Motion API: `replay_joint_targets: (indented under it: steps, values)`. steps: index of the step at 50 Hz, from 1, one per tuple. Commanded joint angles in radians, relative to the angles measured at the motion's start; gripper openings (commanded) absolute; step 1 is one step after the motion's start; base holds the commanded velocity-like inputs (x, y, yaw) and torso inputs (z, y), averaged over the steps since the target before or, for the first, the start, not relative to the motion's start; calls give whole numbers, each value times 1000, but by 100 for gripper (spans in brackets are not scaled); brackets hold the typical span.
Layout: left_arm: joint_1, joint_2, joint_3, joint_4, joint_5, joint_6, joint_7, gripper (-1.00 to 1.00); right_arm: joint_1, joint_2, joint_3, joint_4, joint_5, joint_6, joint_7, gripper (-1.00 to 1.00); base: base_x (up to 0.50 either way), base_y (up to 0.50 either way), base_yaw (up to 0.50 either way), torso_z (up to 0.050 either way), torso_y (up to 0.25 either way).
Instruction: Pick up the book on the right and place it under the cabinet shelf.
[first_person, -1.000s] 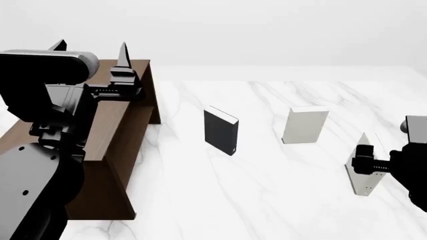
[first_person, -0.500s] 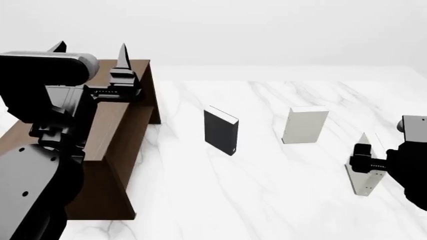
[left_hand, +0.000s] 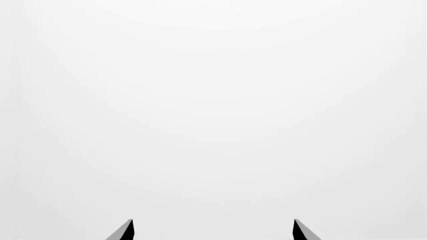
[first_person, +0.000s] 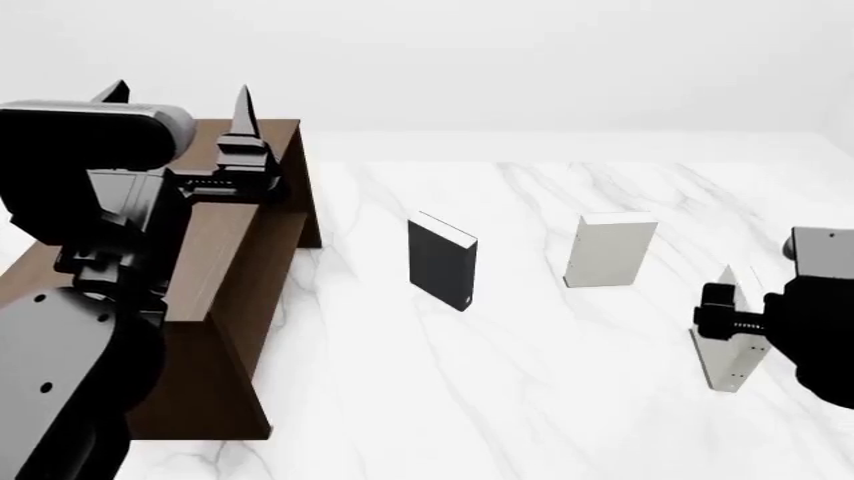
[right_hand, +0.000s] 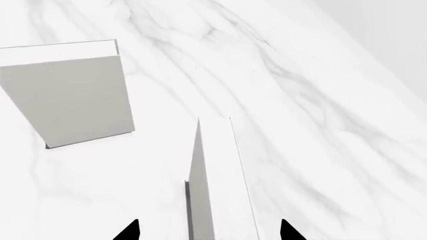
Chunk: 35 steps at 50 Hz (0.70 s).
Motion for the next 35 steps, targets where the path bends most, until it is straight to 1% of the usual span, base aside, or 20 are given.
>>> replay_joint_targets:
  steps: [1,19,35]
  values:
    - [-5,-5,-1,3,-6,-4,-4,100,7,-16,-17,50,-21,-16,-13,100,0,0,0,0,0]
    - [6,-9,7,-2,-5,10,-8,100,-8,-27,-22,96,-36,-49,-27,100,0,0,0,0,0]
    - [9,-12,7,0,-13,14,-12,100,-26,-23,-14,90,-28,-47,-18,100,0,0,0,0,0]
